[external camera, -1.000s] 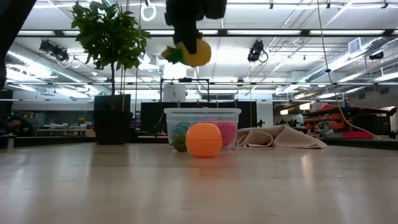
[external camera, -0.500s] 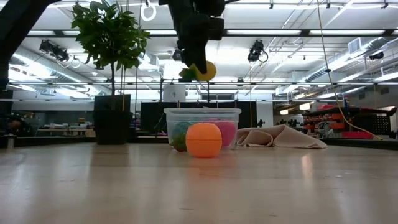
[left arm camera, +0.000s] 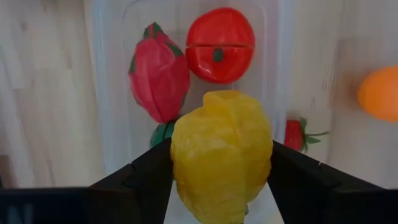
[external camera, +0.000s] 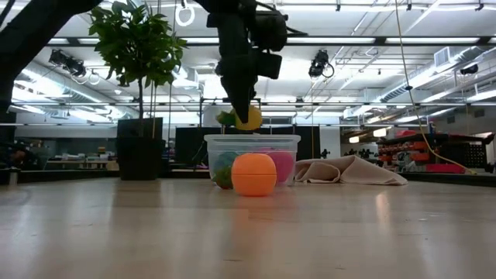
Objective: Pick and placing Produce into tupperware
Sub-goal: Put the yellow pineapple into the transparent container, then put the orange into the transparent container
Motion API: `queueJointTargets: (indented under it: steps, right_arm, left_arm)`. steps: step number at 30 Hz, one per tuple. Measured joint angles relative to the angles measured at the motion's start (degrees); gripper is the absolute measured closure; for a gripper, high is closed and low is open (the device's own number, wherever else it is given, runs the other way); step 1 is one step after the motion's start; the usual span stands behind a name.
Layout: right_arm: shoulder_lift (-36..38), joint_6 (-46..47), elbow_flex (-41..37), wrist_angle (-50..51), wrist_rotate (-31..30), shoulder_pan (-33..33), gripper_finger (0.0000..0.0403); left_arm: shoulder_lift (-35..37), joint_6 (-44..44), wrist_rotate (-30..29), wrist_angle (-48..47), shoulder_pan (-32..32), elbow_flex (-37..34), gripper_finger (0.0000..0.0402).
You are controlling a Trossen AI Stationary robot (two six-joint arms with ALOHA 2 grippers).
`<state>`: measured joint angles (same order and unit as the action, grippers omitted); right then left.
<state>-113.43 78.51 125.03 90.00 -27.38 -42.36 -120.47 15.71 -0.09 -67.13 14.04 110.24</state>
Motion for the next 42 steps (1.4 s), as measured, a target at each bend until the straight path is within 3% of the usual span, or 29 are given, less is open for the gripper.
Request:
queueJointTargets:
  steps: [11, 25, 35, 42]
  right_arm:
    - [0.0, 0.4, 0.0, 0.0, 0.0, 0.5, 0.0208]
    - [0.0, 0.9, 0.0, 0.0, 0.1, 0.5, 0.0208]
    - [0.0, 0.9, 0.0, 0.0, 0.2, 0.5, 0.0208]
    - [0.0, 0.6, 0.0, 0.0, 0.2, 0.5, 0.0208]
  left_arm:
    - [-0.3, 2.1, -1.8, -0.6, 0.4, 0.0, 0.0164]
    - [-0.3, 2.1, -1.8, -0.8, 0.4, 0.0, 0.0112]
    - [0.0, 0.8, -2.3, -3.9, 0.0, 0.2, 0.0124]
    - [1.2, -1.5, -1.8, -12.7, -3.6, 6.4, 0.0141]
